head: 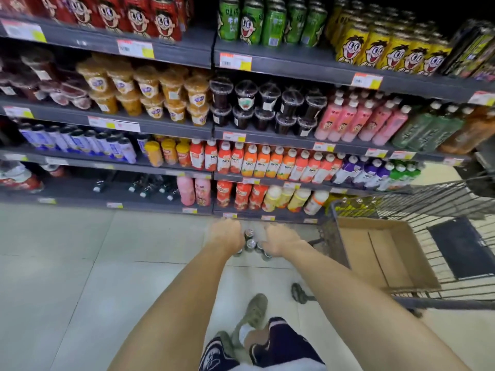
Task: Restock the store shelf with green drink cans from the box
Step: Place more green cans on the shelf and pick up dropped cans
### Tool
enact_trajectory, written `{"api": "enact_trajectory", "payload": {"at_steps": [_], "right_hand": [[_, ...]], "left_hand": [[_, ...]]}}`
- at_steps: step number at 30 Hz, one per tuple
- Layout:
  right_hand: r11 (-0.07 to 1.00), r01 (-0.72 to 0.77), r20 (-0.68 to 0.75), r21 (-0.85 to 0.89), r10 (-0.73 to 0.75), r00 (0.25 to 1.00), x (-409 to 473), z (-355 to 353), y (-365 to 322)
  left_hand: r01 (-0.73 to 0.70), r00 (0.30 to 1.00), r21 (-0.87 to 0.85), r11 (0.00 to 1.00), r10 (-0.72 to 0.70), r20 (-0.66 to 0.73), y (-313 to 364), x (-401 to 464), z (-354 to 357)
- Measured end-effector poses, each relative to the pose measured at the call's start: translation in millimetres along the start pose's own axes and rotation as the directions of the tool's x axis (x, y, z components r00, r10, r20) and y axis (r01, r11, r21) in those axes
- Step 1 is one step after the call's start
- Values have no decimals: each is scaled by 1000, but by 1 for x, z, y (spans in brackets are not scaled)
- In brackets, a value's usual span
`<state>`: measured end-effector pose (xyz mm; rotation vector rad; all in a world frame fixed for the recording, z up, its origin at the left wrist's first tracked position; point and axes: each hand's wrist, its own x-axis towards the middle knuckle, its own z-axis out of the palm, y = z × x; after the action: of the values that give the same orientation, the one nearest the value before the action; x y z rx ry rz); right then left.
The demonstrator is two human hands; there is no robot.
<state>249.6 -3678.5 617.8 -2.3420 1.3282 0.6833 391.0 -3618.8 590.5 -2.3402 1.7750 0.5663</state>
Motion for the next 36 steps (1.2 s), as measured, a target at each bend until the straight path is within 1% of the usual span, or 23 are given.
{"api": "enact_trajectory", "payload": {"at_steps": [2,8,12,14,19,22,26,32,36], "right_hand": [[1000,-25,7,5,25,1000,-9,9,1],[997,-78,58,25,77,995,-30,41,6],[998,-65,57,1,64,996,-35,58,7],[998,-57,78,17,56,995,-35,65,9],[996,-81,126,41,75,989,-36,75,20],[996,-77,127,33,73,989,-32,82,29],[994,-106,158,22,101,982,-22,83,48],[994,-94,140,52,86,986,13,72,83],[992,-86,191,96,66,979,50,88,101]], "left_hand": [[13,999,21,1000,-14,40,-3,-4,8],[-20,997,136,991,11,70,5,-17,27],[-48,993,116,992,35,114,26,-22,42],[-71,990,112,991,57,127,34,-25,49],[-89,985,153,984,64,163,43,-22,61],[-106,979,160,981,75,189,45,-19,64],[-125,967,187,974,77,242,52,-3,66],[-210,948,242,947,137,289,73,38,56],[-230,941,248,941,150,303,86,73,62]]}}
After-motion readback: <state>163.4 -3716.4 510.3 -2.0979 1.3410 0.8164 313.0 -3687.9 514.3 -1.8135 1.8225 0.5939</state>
